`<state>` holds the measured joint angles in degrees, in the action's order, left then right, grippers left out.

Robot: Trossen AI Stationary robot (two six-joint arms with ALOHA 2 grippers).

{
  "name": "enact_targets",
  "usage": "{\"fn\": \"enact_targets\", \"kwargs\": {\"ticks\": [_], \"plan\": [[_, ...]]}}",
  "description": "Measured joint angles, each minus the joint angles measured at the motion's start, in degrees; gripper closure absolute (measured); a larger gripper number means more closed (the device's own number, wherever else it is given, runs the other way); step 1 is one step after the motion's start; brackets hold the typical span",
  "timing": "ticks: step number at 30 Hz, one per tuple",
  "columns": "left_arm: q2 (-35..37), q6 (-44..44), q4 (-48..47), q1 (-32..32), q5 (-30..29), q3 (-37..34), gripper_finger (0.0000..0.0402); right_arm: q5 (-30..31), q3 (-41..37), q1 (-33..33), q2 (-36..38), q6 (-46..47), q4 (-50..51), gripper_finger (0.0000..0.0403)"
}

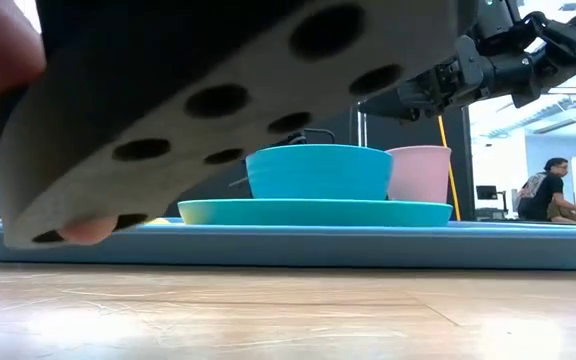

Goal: Set up tray
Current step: Put the orange fork on the yellow napkin

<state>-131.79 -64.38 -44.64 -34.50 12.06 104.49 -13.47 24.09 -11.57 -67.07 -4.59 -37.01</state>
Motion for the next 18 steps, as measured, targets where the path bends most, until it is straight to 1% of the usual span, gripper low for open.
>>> {"fn": "enact_targets", "kwargs": {"ticks": [2,15,18], "plan": [[0.0,0.3,0.2,-0.4,0.9,0.0,0.0257,0.0,0.0,0.0,0.0,0.5,-0.1,0.0209],[0.0,-0.5,0.1,-0.6,1.5,0.0,0.0257,0.0,0.0,0.0,0.0,2.3,-1.8,0.0209],[0.0,-0.6,-0.1,-0.7,2.3,0.0,0.0266,0.0,0.0,0.0,0.0,2.4,-1.8,0.0209]]}}
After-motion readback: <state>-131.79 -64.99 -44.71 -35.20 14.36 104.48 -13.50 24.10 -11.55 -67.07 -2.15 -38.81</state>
